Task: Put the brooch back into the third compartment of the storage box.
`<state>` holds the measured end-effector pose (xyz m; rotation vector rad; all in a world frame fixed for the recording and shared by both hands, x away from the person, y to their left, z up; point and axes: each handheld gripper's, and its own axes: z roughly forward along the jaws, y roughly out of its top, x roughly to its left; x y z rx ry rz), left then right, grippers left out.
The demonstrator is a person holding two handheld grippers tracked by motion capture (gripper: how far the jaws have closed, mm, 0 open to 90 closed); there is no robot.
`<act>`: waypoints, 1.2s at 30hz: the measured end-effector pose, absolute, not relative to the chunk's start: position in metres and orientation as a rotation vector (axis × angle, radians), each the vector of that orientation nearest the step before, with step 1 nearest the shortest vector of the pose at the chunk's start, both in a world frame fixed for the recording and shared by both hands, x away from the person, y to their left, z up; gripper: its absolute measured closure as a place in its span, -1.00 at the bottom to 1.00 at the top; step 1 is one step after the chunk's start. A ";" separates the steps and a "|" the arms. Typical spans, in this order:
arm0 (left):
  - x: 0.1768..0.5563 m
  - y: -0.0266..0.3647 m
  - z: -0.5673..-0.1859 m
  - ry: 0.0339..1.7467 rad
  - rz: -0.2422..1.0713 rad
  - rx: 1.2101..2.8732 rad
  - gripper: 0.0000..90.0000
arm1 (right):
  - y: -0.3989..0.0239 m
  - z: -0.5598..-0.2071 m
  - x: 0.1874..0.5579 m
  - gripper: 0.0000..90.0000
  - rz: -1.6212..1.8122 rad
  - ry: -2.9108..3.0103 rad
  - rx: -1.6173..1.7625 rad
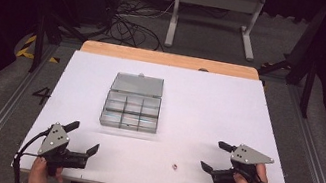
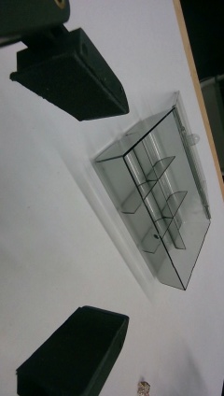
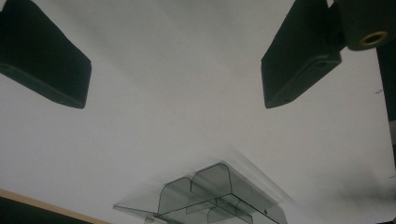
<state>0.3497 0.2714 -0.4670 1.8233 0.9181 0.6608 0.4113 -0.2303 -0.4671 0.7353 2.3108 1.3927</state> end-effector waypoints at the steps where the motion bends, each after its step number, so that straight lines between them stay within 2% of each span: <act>1: 0.349 0.270 -0.467 0.916 0.662 1.822 -0.92 | -0.230 -0.467 0.411 -0.80 1.391 2.311 0.736; 13: 0.348 0.271 -0.466 0.904 0.682 1.820 -0.92 | -0.229 -0.462 0.411 -0.75 1.399 2.271 0.772; 18: 0.347 0.272 -0.465 0.895 0.694 1.826 -0.92 | -0.227 -0.460 0.410 -0.77 1.375 2.271 0.778; 23: 0.347 0.272 -0.465 0.904 0.693 1.814 -0.92 | -0.226 -0.458 0.409 -0.90 1.411 2.256 0.823; 36: 0.347 0.272 -0.465 0.909 0.690 1.808 -0.92 | -0.217 -0.448 0.410 -0.90 1.419 2.260 0.800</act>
